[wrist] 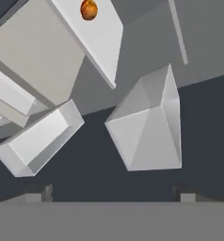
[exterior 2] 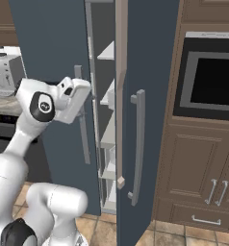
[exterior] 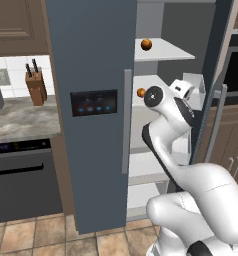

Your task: Retrieve the orange and peach from the fridge and place them into the bowl on the dining table.

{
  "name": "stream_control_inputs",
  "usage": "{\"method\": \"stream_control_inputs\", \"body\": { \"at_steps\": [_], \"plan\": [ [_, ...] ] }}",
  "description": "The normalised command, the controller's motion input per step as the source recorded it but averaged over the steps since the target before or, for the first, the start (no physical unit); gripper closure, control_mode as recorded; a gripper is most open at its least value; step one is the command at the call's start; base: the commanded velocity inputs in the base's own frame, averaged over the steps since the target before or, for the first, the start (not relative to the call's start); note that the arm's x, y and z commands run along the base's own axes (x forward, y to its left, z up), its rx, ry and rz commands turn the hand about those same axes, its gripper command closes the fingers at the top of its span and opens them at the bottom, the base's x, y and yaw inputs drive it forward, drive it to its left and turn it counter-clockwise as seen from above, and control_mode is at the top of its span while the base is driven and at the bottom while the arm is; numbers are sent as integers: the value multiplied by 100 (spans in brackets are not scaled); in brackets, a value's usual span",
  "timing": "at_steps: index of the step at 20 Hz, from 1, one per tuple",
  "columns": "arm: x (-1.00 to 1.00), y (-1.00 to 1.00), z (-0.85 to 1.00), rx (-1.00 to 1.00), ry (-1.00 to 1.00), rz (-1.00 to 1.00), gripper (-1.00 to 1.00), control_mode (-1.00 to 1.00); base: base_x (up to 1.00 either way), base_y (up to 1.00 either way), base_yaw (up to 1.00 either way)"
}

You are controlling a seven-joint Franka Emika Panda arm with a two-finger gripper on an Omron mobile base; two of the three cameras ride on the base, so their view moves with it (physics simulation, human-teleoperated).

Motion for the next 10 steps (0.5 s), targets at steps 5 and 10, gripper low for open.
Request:
{"method": "stream_control_inputs", "body": {
  "at_steps": [5, 10],
  "plan": [
    [67, -14, -22, 0, 18, 1, -100, -100, 0, 0, 0],
    [58, 0, -38, 0, 14, 1, -100, -100, 0, 0, 0]
  ]
}}
